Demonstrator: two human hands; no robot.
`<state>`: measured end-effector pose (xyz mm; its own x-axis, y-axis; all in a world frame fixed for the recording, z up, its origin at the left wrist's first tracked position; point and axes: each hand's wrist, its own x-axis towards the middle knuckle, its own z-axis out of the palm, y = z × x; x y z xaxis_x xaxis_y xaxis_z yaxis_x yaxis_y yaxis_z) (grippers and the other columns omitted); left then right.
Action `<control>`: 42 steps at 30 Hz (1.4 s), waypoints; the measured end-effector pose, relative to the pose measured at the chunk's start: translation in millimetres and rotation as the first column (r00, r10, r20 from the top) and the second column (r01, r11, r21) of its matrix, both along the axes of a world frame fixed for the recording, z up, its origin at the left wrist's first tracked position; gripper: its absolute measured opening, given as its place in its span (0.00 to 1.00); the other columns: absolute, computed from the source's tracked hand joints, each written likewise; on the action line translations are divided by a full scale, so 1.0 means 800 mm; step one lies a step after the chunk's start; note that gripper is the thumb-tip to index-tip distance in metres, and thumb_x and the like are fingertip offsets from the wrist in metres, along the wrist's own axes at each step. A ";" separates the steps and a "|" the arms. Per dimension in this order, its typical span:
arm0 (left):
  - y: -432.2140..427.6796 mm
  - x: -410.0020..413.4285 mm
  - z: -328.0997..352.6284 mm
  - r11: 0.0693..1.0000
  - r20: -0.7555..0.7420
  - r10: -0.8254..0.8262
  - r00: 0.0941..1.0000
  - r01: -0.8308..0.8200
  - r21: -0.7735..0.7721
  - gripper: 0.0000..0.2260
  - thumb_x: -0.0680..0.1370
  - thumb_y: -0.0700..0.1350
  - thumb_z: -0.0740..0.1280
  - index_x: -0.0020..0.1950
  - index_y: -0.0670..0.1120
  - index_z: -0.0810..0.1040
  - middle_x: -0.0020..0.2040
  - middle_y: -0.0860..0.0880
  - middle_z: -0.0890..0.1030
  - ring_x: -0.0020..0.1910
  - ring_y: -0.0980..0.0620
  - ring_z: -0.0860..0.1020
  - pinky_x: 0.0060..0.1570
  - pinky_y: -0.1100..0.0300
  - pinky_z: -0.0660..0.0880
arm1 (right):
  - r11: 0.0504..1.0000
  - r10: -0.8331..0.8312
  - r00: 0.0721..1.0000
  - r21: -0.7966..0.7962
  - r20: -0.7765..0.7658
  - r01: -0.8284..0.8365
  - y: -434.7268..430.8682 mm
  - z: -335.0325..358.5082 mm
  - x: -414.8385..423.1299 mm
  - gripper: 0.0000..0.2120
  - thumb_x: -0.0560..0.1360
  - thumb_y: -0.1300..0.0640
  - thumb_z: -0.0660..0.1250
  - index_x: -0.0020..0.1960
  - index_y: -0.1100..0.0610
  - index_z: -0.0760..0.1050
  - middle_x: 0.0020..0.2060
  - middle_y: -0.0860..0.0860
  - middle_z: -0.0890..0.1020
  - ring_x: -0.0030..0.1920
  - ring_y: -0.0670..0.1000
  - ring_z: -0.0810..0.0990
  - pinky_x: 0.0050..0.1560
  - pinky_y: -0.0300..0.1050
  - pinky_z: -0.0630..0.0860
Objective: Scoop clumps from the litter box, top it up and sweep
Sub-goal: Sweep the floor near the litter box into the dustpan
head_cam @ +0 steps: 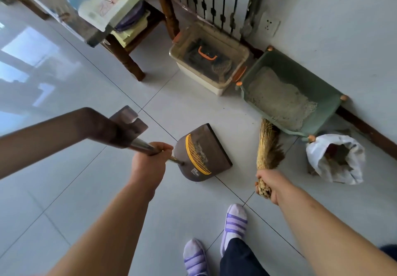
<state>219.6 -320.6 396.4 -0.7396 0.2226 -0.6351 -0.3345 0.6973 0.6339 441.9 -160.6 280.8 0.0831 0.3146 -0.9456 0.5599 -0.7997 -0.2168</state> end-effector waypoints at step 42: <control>-0.049 -0.040 -0.020 0.990 0.001 0.138 0.990 -0.138 -0.002 0.11 0.78 0.35 0.66 0.41 0.49 0.80 0.38 0.49 0.75 0.38 0.51 0.71 0.38 0.60 0.70 | 0.600 0.787 0.594 0.015 0.169 -0.800 -0.038 0.018 -0.004 0.21 0.73 0.59 0.58 0.65 0.59 0.65 0.53 0.60 0.78 0.47 0.58 0.82 0.44 0.51 0.79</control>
<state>187.8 -360.2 380.8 -0.7624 0.1170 -0.6364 -0.4287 0.6454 0.6322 438.3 -190.8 295.1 -0.1172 0.3906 -0.9131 0.9914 -0.0083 -0.1308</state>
